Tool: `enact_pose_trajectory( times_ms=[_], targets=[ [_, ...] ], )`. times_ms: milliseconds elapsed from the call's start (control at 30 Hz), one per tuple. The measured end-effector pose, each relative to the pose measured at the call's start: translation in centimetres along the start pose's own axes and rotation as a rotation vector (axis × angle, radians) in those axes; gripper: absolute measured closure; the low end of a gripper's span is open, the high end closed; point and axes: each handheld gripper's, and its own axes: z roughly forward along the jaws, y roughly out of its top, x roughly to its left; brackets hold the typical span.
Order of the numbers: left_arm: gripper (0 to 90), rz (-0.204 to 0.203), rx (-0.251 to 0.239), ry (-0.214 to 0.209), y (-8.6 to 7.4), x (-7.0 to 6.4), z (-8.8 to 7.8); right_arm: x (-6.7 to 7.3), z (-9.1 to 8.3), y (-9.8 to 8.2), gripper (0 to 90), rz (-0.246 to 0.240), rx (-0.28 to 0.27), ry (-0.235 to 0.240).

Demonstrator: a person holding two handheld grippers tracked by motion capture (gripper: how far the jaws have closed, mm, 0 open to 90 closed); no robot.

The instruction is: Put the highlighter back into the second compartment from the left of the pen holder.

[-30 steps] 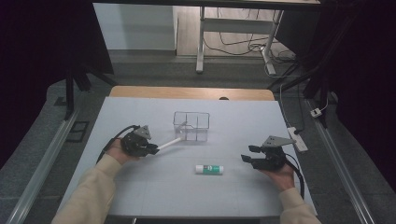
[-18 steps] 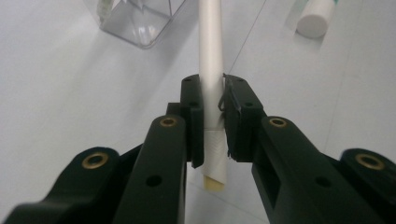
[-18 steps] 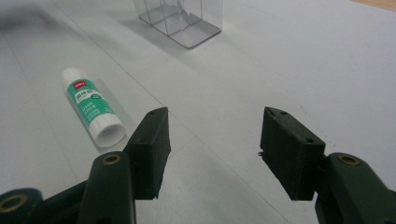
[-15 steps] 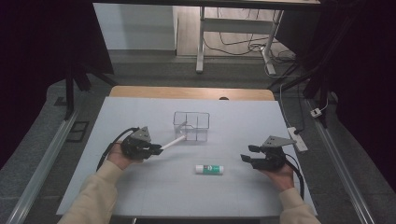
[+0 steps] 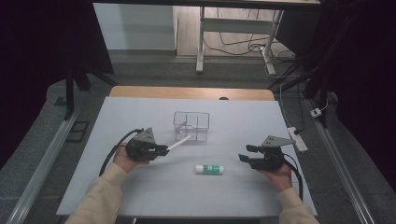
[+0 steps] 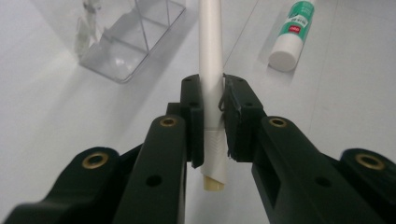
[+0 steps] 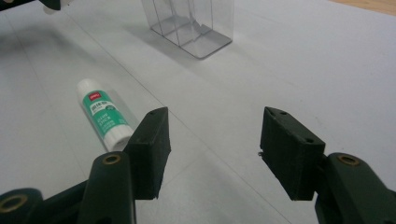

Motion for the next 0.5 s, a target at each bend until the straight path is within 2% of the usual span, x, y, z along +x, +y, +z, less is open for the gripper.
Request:
enact_pose_trajectory(
  times_ms=[233, 367, 500],
  targets=[
    [79.0, 0.004, -0.025, -0.012, 0.44, -0.55, 0.62, 0.23, 0.18, 0.11, 41.9, 0.004, -0.004, 0.014],
    [78.9, 0.01, -0.033, -0.018, 0.63, -0.75, 0.74, 0.36, 0.22, 0.27, 41.8, 0.025, -0.028, 0.04],
    [79.0, 0.01, -0.043, -0.017, 0.83, -0.9, 0.85, 0.61, 0.41, 0.5, 41.8, 0.024, -0.033, 0.047]
  ],
)
